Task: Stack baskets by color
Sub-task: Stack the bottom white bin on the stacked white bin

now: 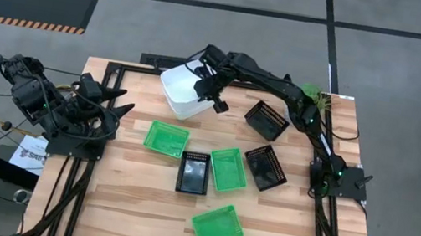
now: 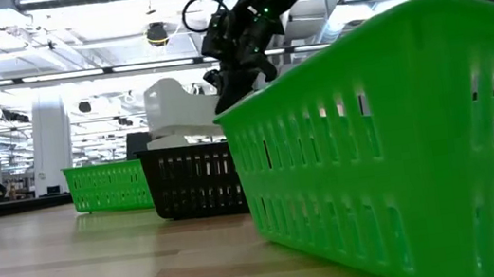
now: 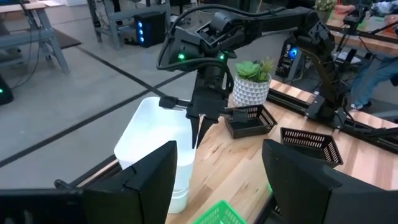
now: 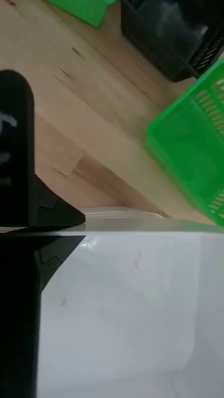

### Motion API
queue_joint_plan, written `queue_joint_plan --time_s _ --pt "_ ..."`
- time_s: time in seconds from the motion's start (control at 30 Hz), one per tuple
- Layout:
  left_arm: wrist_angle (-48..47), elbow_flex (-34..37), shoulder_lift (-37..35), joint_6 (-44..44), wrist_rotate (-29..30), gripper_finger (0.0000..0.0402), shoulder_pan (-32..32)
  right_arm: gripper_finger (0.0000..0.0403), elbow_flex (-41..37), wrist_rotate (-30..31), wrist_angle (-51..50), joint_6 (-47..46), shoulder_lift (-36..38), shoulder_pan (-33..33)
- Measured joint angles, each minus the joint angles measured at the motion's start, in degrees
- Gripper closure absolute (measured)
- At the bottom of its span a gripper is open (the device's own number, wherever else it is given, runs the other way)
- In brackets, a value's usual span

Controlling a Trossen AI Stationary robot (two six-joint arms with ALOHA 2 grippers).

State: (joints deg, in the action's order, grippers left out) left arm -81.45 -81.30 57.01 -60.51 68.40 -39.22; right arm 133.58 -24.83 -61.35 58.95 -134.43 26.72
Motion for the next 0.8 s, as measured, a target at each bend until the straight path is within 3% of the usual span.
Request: queue_joint_plan --time_s 0.8 --pt "0.0 0.0 0.0 -0.37 -0.5 0.0178 0.0 0.0391 0.02 -0.71 -1.55 2.59 0.02 0.7"
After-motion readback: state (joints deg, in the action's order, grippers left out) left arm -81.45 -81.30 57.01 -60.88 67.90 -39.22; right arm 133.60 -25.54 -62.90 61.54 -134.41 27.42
